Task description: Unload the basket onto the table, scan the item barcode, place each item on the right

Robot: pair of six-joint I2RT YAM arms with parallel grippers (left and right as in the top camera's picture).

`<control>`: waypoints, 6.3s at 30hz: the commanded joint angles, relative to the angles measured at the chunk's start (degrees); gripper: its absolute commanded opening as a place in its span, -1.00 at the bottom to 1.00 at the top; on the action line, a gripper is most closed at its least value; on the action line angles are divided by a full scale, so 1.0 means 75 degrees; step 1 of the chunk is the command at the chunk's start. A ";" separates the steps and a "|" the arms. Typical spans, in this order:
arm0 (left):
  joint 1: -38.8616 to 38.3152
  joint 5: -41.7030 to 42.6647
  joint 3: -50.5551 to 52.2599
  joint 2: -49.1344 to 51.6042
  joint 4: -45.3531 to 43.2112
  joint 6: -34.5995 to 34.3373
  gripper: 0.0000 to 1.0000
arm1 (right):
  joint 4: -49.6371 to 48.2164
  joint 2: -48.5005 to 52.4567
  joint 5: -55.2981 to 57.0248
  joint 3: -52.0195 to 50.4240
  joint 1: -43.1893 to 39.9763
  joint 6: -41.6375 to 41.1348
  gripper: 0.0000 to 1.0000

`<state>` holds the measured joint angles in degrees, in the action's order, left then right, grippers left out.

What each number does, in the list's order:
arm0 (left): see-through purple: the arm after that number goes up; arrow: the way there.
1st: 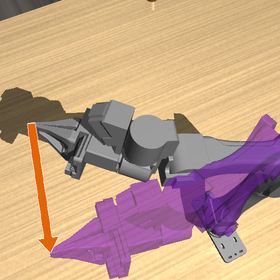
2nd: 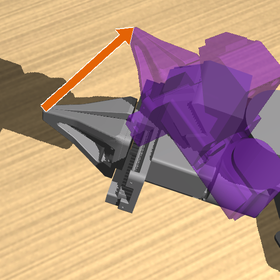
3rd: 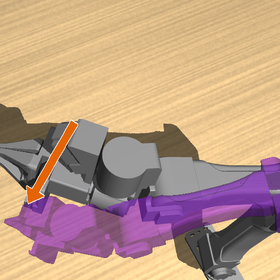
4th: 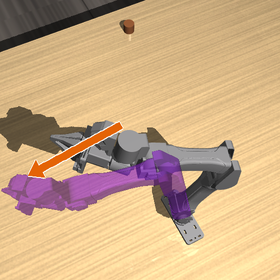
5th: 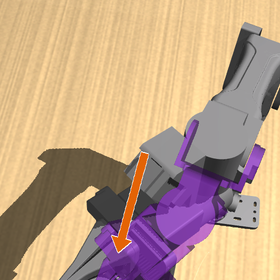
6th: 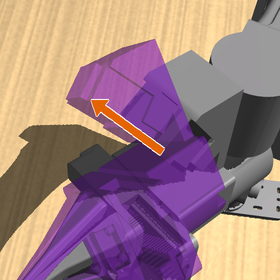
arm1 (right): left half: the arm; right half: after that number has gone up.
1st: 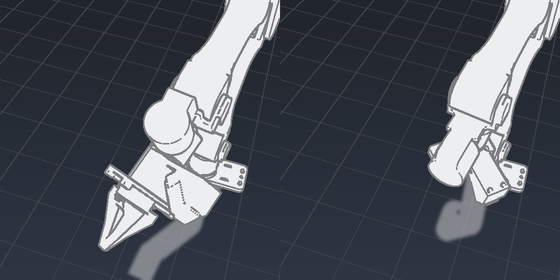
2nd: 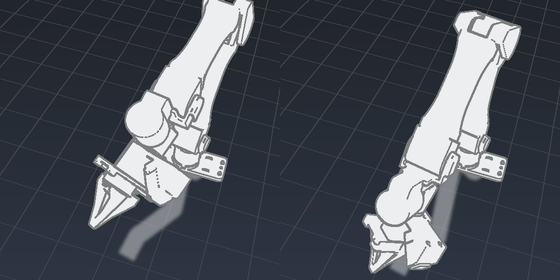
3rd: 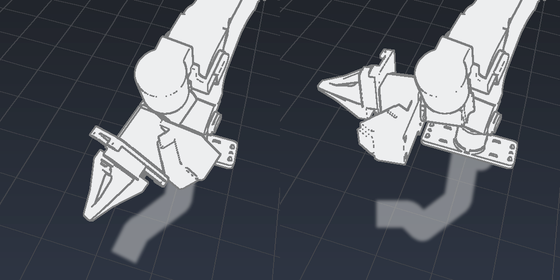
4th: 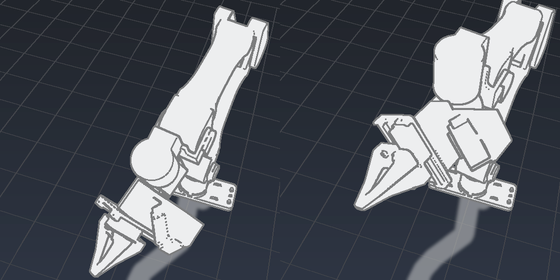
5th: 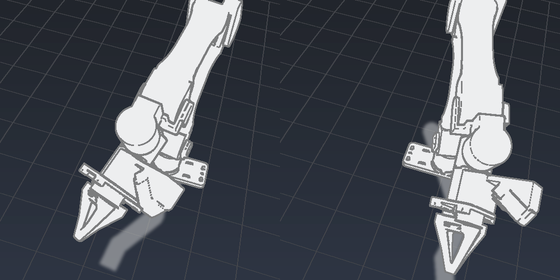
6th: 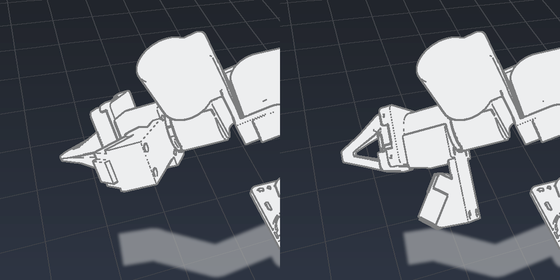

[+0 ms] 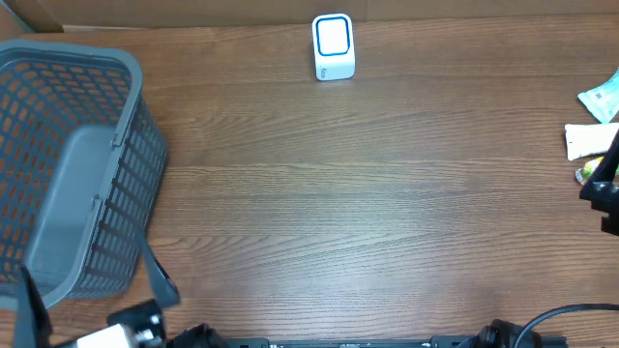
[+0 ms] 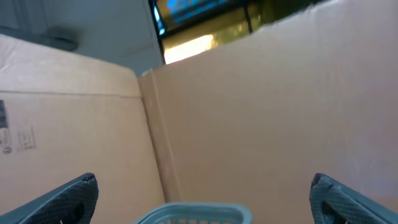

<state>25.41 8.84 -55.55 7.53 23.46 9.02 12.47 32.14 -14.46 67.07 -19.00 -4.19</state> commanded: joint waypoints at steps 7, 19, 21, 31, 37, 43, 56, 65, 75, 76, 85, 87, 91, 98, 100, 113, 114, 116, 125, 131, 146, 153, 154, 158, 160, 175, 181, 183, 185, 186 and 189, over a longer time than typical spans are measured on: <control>-0.0399 0.0810 0.0131 -0.0219 -0.0265 -0.1037 1.00 | 0.0440 -0.0154 -0.0032 -0.0035 -0.0041 -0.0484 1.00; -0.0656 0.1402 0.0332 -0.0484 -0.0562 -0.1387 1.00 | 0.0154 -0.2649 -0.0265 -0.1265 0.0143 -0.0644 1.00; -0.0726 0.1425 0.0385 -0.0656 -0.0557 -0.1536 1.00 | 0.0125 -0.3054 -0.0562 -0.1585 0.0364 -0.0647 1.00; -0.0848 0.1434 0.0391 -0.0976 -0.0659 -0.2340 0.99 | 0.0350 -0.4199 -0.0198 -0.1920 0.0793 -0.0609 1.00; -0.1029 0.1577 0.0391 -0.0973 -0.0799 -0.2495 1.00 | 0.0335 -0.4255 -0.0277 -0.1920 0.0956 -0.0612 1.00; -0.1084 0.1591 0.0391 -0.0973 -0.0775 -0.2524 1.00 | -0.0122 -0.4036 0.0291 -0.2355 0.0912 -0.0600 1.00; -0.1093 0.1716 0.0393 -0.0973 -0.0848 -0.2664 1.00 | -0.2139 -0.3042 -0.0560 -0.6038 0.0912 -0.1137 1.00; -0.1093 0.1714 0.0396 -0.0973 -0.0790 -0.2661 1.00 | -0.3293 -0.2987 0.0819 -0.7898 0.0912 -0.1623 1.00; -0.1105 0.1705 0.0525 -0.0973 -0.0772 -0.2629 1.00 | -0.2524 -0.2987 0.0892 -0.8480 0.0912 -0.1655 1.00; -0.1116 0.1679 0.0525 -0.0973 -0.0772 -0.2605 1.00 | -0.2419 -0.2987 0.0889 -0.8565 0.0912 -0.1655 1.00; -0.1207 0.1314 0.0539 -0.0973 -0.0679 -0.2576 1.00 | -0.1105 -0.2958 0.0892 -0.8880 0.0912 -0.2562 1.00; -0.1207 0.1338 0.0542 -0.0970 -0.0609 -0.2582 0.99 | -0.1107 -0.2885 0.0921 -0.8880 0.0912 -0.2565 1.00; -0.1207 0.1370 0.0545 -0.0970 -0.0256 -0.2736 1.00 | -0.1110 -0.2859 0.0927 -0.8880 0.0912 -0.2565 1.00; -0.1207 0.1373 0.0918 -0.0968 0.0729 -0.2818 0.99 | -0.1110 -0.2859 0.0927 -0.8880 0.0912 -0.2565 1.00; -0.1207 0.1376 0.1221 -0.0968 0.0871 -0.3019 1.00 | -0.1110 -0.2859 0.0924 -0.8880 0.0912 -0.2565 1.00; -0.1192 0.0950 0.3153 -0.0968 0.0361 -0.2940 0.99 | -0.1110 -0.2859 0.0924 -0.8880 0.0912 -0.2565 1.00; -0.1192 0.0970 0.3465 -0.0968 0.0029 -0.2943 0.99 | -0.1110 -0.2859 0.0924 -0.8880 0.0912 -0.2565 1.00; -0.1192 0.1037 0.4127 -0.0968 -0.0737 -0.2978 1.00 | -0.1110 -0.2859 0.0927 -0.8880 0.0912 -0.2565 1.00; -0.1813 0.1090 0.6799 -0.0968 -0.3579 -0.3445 1.00 | -0.1110 -0.2859 0.0927 -0.8880 0.0912 -0.2565 1.00; -0.2495 -0.0740 0.7178 -0.0968 -0.3392 -0.3995 1.00 | -0.1110 -0.2859 0.0924 -0.8880 0.0912 -0.2565 1.00; -0.2748 -0.2028 0.7370 -0.0976 -0.2614 -0.3573 0.99 | -0.1110 -0.2859 0.0924 -0.8880 0.0912 -0.2565 1.00; -0.2742 -0.1973 0.7370 -0.0973 -0.2614 -0.3625 1.00 | -0.1110 -0.2859 0.0924 -0.8880 0.0912 -0.2565 1.00; -0.2742 -0.1970 0.7370 -0.0973 -0.2614 -0.3625 0.99 | -0.1110 -0.2859 0.0924 -0.8880 0.0912 -0.2565 1.00; -0.2742 -0.1973 0.7370 -0.0973 -0.2614 -0.3625 0.99 | -0.1110 -0.2859 0.0924 -0.8880 0.0912 -0.2565 1.00; -0.2742 -0.1973 0.7370 -0.0973 -0.2614 -0.3625 0.99 | -0.1110 -0.2859 0.0924 -0.8880 0.0912 -0.2565 1.00; -0.2742 -0.1973 0.7370 -0.0970 -0.2614 -0.3625 1.00 | -0.1110 -0.2908 0.0930 -0.8880 0.0918 -0.2562 1.00; -0.2742 -0.1973 0.7370 -0.0970 -0.2614 -0.3625 1.00 | -0.1107 -0.3879 0.1035 -0.8880 0.1090 -0.2559 1.00; -0.2742 -0.1973 0.7370 -0.0970 -0.2614 -0.3625 1.00 | -0.1233 -0.4293 0.1093 -0.8880 0.1087 -0.2556 1.00; -0.2742 -0.1973 0.7370 -0.0970 -0.2614 -0.3625 1.00 | -0.1425 -0.4266 0.1169 -0.8883 0.1075 -0.2556 1.00; -0.2742 -0.1973 0.7370 -0.0970 -0.2614 -0.3625 1.00 | -0.1437 -0.4269 0.1256 -0.8883 0.1075 -0.2562 1.00; -0.2742 -0.1973 0.7370 -0.0970 -0.2614 -0.3625 1.00 | -0.1367 -0.4269 0.1542 -0.8883 0.1160 -0.2486 1.00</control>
<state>5.21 -6.20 -0.51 0.95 3.88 -19.29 1.91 0.73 -5.82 1.06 -11.03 -22.92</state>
